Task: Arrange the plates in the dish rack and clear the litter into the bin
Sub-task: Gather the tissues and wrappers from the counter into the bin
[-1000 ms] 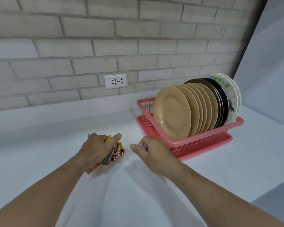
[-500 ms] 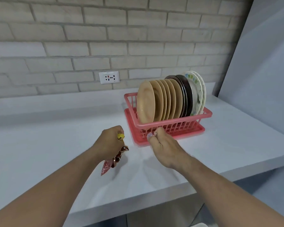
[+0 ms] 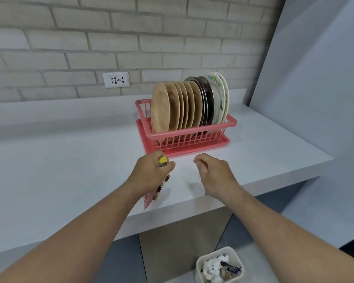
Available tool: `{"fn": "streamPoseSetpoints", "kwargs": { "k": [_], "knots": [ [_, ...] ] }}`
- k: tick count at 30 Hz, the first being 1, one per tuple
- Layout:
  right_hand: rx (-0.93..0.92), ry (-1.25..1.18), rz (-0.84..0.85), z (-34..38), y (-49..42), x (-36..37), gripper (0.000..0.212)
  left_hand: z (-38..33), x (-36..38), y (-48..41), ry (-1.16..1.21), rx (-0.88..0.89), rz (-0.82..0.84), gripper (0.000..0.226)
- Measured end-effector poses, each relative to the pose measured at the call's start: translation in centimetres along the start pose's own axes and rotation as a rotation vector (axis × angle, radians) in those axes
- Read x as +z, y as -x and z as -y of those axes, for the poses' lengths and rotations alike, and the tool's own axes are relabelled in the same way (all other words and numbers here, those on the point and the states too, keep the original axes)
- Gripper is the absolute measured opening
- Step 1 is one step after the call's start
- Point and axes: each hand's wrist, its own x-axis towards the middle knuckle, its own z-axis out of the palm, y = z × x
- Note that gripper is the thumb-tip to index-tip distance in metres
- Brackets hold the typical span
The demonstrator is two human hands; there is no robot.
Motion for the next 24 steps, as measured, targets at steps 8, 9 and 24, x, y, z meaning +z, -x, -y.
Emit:
{"fn": "streamPoseSetpoints", "kwargs": {
  "k": [8, 9, 24],
  "knots": [
    [0.169, -0.119, 0.145, -5.1, 3.3, -1.6, 0.044, -0.3, 4.2, 2.0, 0.116, -0.118, 0.457, 0.055],
    [0.184, -0.104, 0.167, -6.1, 3.8, -2.0, 0.05, -0.9, 5.0, 2.3, 0.16, -0.14, 0.493, 0.06],
    [0.168, 0.075, 0.07, -23.6, 6.2, -11.1, 0.05, -5.0, 24.7, 4.6, -0.408, 0.166, 0.508, 0.061]
  ]
}}
